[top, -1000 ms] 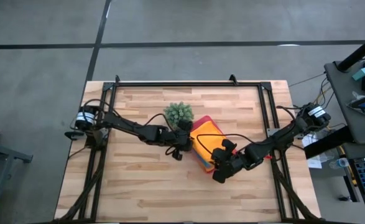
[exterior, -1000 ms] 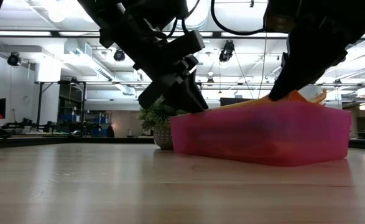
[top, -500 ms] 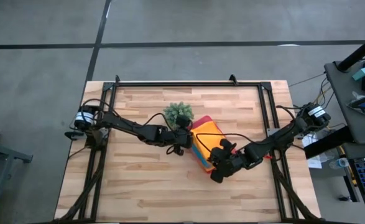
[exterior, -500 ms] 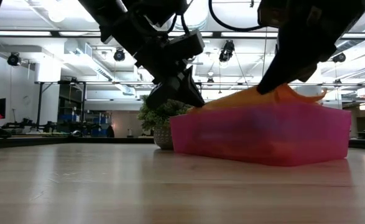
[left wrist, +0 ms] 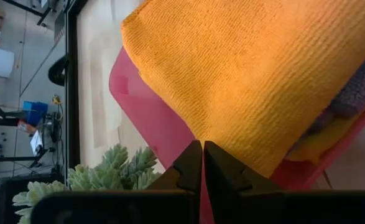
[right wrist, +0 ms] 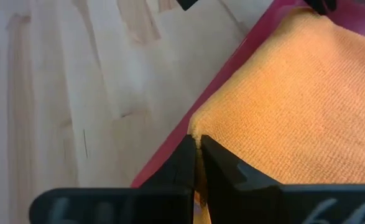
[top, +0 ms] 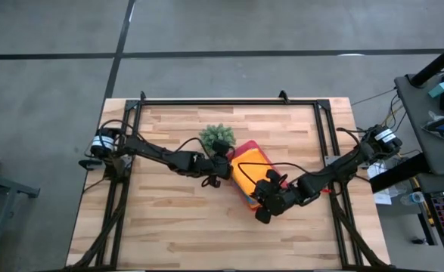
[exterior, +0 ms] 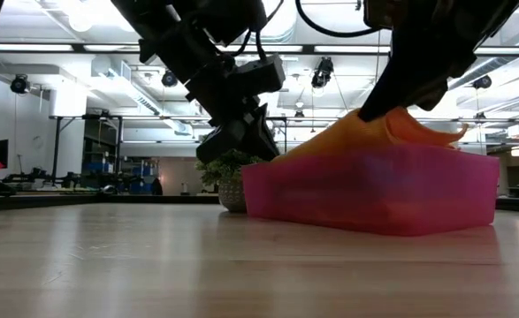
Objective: Fold microfiber towels
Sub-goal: Put the orange microfiber cloth into the pink bin
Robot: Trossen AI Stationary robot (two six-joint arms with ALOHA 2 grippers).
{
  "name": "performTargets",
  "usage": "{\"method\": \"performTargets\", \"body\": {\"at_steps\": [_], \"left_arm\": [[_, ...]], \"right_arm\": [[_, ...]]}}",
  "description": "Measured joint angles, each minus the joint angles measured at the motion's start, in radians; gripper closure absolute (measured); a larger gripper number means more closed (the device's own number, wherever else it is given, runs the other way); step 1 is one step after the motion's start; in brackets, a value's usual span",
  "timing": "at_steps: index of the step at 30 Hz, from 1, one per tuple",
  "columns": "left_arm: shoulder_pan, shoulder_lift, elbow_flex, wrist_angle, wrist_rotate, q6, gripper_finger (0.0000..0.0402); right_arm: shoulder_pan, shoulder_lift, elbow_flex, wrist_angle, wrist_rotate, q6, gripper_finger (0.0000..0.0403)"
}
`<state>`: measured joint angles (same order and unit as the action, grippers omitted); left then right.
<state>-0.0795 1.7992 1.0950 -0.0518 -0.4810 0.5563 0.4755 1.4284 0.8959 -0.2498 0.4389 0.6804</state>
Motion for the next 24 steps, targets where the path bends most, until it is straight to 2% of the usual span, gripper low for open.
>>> {"method": "performTargets", "body": {"at_steps": [3, 12, 20, 22, 24], "left_arm": [[0.0, 0.0, 0.0, 0.003, 0.0, 0.0, 0.0398], [-0.008, -0.003, 0.004, 0.004, 0.003, -0.003, 0.0398], [-0.028, -0.052, 0.005, -0.001, 0.007, -0.05, 0.0398], [-0.031, -0.071, 0.004, -0.001, 0.051, -0.072, 0.0398], [-0.03, -0.081, 0.004, 0.007, 0.153, -0.105, 0.0398]], "right_arm": [[0.0, 0.0, 0.0, 0.001, -0.001, 0.0, 0.0383], [0.0, -0.005, -0.002, -0.005, -0.029, -0.016, 0.0315], [-0.002, -0.069, -0.003, -0.053, -0.02, -0.031, 0.0303], [-0.002, -0.079, -0.003, -0.073, -0.019, -0.036, 0.0306], [-0.003, -0.085, -0.002, -0.094, -0.019, -0.045, 0.0312]]}}
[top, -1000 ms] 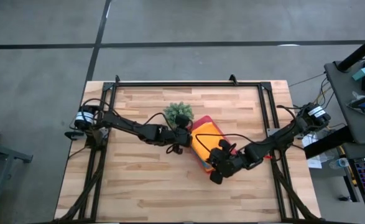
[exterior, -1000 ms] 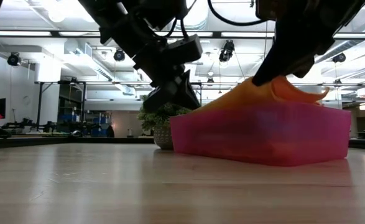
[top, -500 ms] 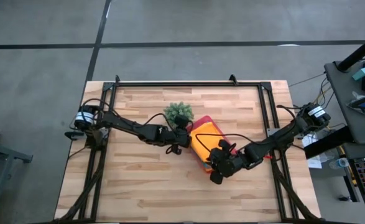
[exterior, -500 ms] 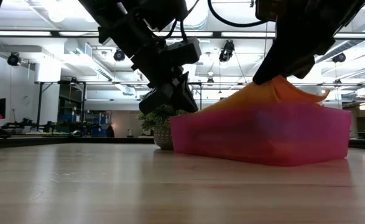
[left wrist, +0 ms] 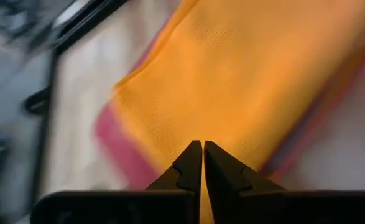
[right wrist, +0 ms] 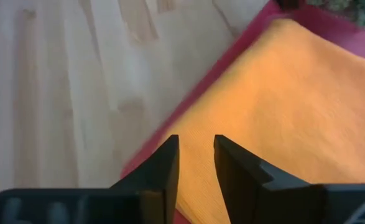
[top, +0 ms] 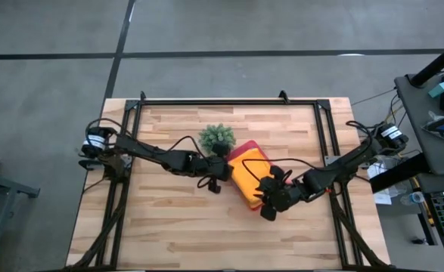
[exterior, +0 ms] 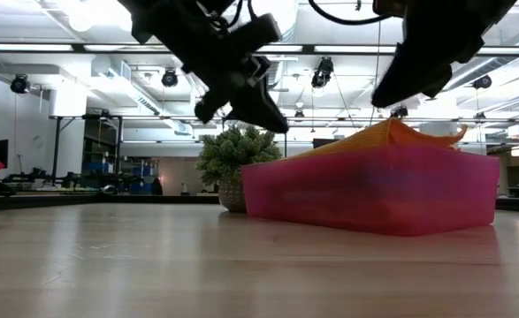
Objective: Fold microfiber towels
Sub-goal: Put the orange microfiber cloth into the pink bin
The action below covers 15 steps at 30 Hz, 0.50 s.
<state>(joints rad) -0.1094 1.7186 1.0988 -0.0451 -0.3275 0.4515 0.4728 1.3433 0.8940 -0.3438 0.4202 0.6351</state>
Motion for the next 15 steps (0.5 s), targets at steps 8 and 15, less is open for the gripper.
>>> {"method": "performTargets", "body": {"at_steps": [8, 15], "left_arm": [[-0.001, 0.02, -0.007, 0.036, 0.114, -0.112, 0.0398], [0.0, 0.03, -0.01, 0.067, 0.113, -0.132, 0.0398]], "right_arm": [[0.0, -0.046, 0.0, -0.197, -0.001, 0.029, 0.0367], [-0.016, -0.22, 0.0, -0.425, -0.079, 0.367, 0.0377]]}}
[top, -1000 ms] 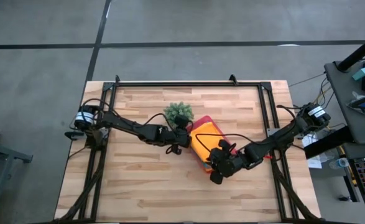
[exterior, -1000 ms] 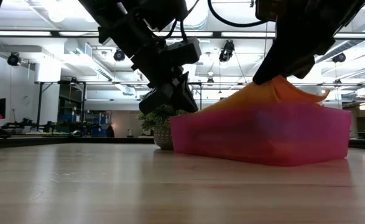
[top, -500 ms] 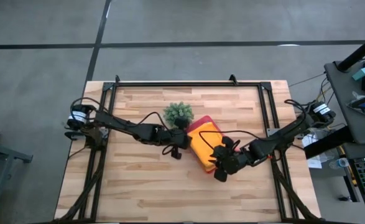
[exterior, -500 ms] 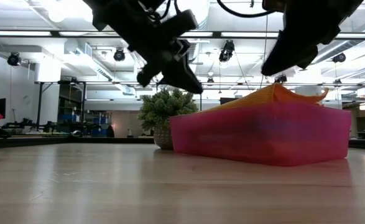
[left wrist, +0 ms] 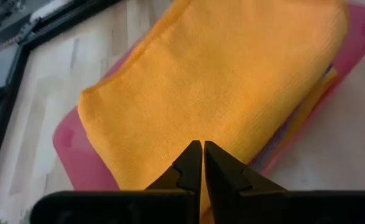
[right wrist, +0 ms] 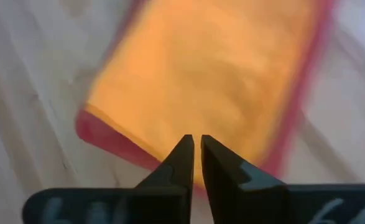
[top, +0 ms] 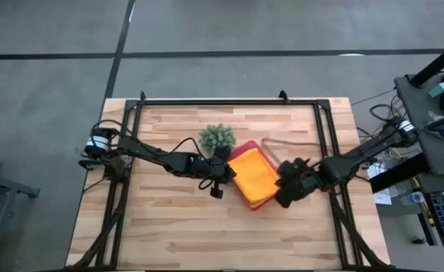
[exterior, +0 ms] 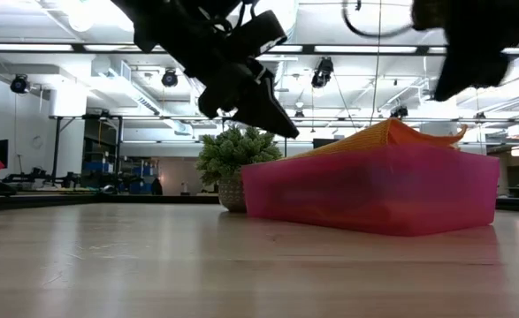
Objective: Fold microfiber towels
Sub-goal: Put the orange microfiber cloth into the pink bin
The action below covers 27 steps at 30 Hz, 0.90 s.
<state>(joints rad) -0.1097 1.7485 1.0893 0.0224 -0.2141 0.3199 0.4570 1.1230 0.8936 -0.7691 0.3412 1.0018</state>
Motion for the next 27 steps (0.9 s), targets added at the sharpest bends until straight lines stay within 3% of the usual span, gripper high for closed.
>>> {"method": "performTargets", "body": {"at_steps": [5, 15, 21, 27], "left_arm": [[0.001, 0.0, 0.0, 0.015, -0.001, 0.0, 0.0398], [0.002, 0.0, -0.003, 0.022, -0.002, 0.001, 0.0398], [0.003, 0.0, -0.003, 0.021, -0.002, 0.001, 0.0398], [0.003, 0.0, -0.004, 0.022, -0.003, 0.001, 0.0398]], "right_arm": [[0.002, -0.079, -0.01, -0.109, -0.047, 0.196, 0.0332], [0.002, -0.042, -0.077, -0.006, -0.08, 0.241, 0.0237], [0.001, 0.013, -0.083, 0.026, -0.08, 0.255, 0.0231], [0.001, 0.055, -0.083, 0.065, -0.081, 0.258, 0.0266]]}}
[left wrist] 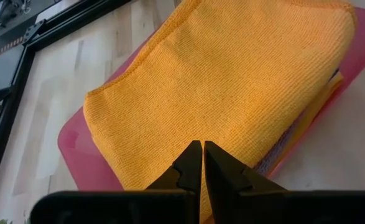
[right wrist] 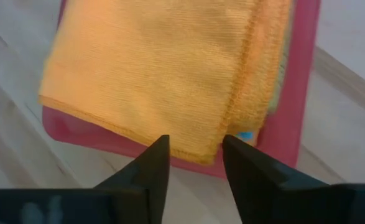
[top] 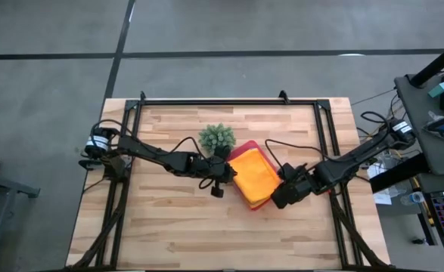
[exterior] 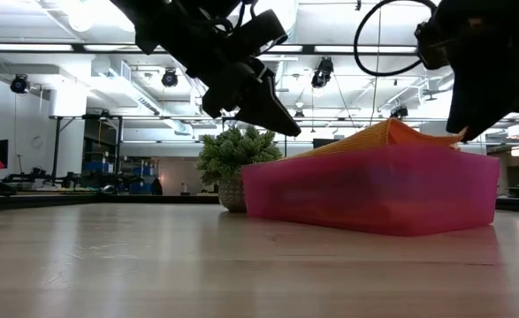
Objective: Fold microfiber towels
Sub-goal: Put the orange microfiber cloth into the pink bin
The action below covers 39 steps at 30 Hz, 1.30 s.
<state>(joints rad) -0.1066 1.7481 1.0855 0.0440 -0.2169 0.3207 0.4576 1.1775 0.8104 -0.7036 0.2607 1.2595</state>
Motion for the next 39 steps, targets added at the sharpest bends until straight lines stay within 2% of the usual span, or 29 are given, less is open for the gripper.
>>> {"method": "performTargets", "body": {"at_steps": [10, 15, 25, 34, 39], "left_arm": [[0.0, 0.0, 0.0, 0.0, 0.0, 0.0, 0.0398], [0.0, 0.0, 0.0, 0.0, 0.0, 0.0, 0.0398], [0.001, 0.0, -0.003, 0.0, 0.0, 0.0, 0.0398], [0.002, 0.0, -0.013, -0.001, 0.0, -0.002, 0.0398], [0.003, 0.025, -0.013, 0.001, 0.0, -0.003, 0.0398]], "right_arm": [[0.0, 0.008, 0.0, 0.011, -0.001, -0.007, 0.0385], [0.0, 0.006, 0.024, -0.036, -0.002, -0.021, 0.0393], [-0.008, 0.002, 0.107, -0.237, 0.029, -0.049, 0.0394], [-0.061, 0.03, 0.103, -0.261, 0.054, -0.123, 0.0394], [-0.079, 0.075, 0.101, -0.256, 0.012, -0.171, 0.0394]]}}
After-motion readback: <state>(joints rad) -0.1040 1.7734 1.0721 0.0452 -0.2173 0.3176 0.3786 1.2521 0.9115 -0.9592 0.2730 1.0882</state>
